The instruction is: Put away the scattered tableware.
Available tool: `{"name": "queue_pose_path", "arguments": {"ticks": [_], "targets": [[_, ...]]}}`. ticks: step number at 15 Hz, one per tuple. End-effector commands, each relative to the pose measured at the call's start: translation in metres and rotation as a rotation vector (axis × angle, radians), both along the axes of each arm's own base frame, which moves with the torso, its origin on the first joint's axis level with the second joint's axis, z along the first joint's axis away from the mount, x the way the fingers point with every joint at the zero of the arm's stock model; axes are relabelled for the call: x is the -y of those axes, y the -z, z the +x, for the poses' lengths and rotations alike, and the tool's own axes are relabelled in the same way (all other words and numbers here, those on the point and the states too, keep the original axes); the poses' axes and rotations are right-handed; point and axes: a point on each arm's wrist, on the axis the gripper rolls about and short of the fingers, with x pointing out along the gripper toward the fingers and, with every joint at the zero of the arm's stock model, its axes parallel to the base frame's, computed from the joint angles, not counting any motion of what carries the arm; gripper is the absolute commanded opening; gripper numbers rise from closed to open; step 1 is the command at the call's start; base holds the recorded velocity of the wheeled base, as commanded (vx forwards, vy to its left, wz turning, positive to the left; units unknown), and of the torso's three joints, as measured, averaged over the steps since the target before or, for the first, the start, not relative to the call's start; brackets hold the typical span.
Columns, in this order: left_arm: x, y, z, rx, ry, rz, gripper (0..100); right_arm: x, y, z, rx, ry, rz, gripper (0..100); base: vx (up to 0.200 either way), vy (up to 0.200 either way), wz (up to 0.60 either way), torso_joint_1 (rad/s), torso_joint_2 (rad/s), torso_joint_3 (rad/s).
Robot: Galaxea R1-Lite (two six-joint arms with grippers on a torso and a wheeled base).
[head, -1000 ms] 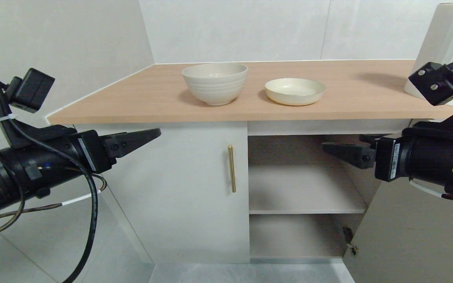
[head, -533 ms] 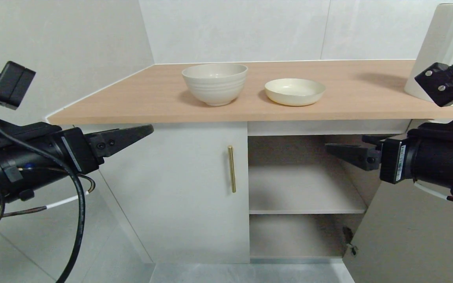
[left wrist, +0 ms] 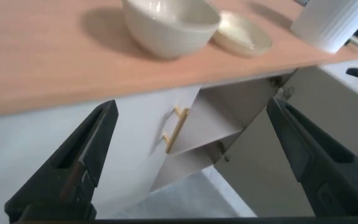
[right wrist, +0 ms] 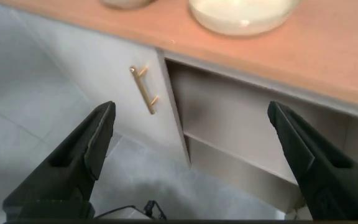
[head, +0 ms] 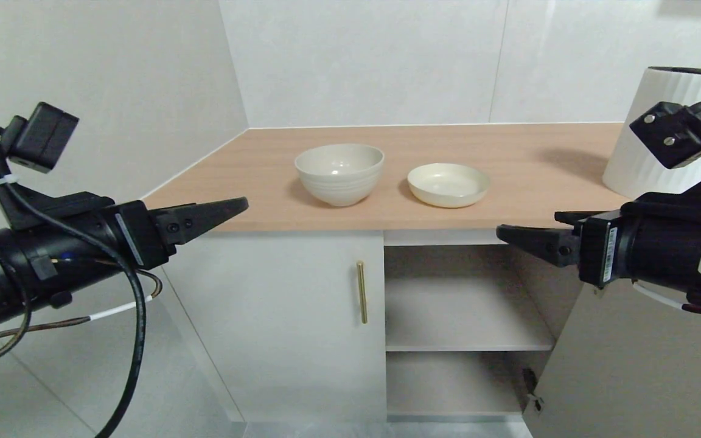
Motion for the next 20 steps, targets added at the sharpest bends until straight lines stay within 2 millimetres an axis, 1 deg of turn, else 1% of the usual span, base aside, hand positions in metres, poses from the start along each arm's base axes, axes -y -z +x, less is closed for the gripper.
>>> {"name": "queue_pose_path", "arguments": {"ticks": [1, 4, 8, 11, 14, 15, 16, 18, 19, 20], "targets": [[0.003, 0.006, 0.007, -0.027, 0.004, 0.007, 100, 0.001, 0.003, 0.005, -0.011, 0.015, -0.007, 100, 0.0, 0.0, 0.0, 0.232, -0.49, -0.276], [0.004, 0.009, 0.012, -0.042, 0.004, 0.011, 100, 0.001, 0.003, 0.006, -0.011, 0.016, -0.007, 100, 0.0, 0.0, 0.0, 0.274, -0.46, -0.284], [0.007, 0.011, 0.024, -0.058, -0.006, 0.016, 100, 0.002, 0.005, 0.009, -0.019, 0.026, -0.012, 100, 0.0, 0.0, 0.0, 0.221, -0.49, -0.268], [0.013, 0.004, 0.038, -0.05, -0.003, 0.013, 100, -0.001, 0.009, 0.016, -0.029, 0.029, -0.016, 100, 0.0, 0.0, 0.0, 0.173, -0.39, -0.212], [0.021, -0.005, 0.07, -0.096, -0.033, 0.028, 100, -0.008, 0.026, 0.058, -0.026, 0.079, -0.009, 100, 0.0, 0.0, 0.0, 0.034, -0.07, -0.037], [0.023, -0.007, 0.078, -0.124, -0.039, 0.027, 100, -0.013, 0.025, 0.071, -0.033, 0.103, -0.009, 100, 0.0, 0.0, 0.0, 0.0, 0.0, 0.0], [0.025, -0.006, 0.086, -0.181, -0.049, 0.026, 100, -0.018, 0.025, 0.082, -0.081, 0.149, 0.018, 100, 0.0, 0.0, 0.0, 0.0, 0.0, 0.0], [0.03, -0.002, 0.089, -0.28, -0.047, 0.026, 100, -0.022, 0.021, 0.092, -0.176, 0.215, 0.022, 100, 0.0, 0.0, 0.0, 0.0, 0.0, 0.0], [0.033, -0.001, 0.095, -0.375, -0.069, 0.001, 100, -0.026, 0.02, 0.101, -0.254, 0.28, 0.026, 100, 0.0, 0.0, 0.0, 0.0, 0.0, 0.0], [0.04, 0.0, 0.101, -0.421, -0.09, -0.033, 100, -0.029, 0.022, 0.107, -0.263, 0.322, 0.039, 100, 0.0, 0.0, 0.0, 0.0, 0.0, 0.0]]}}
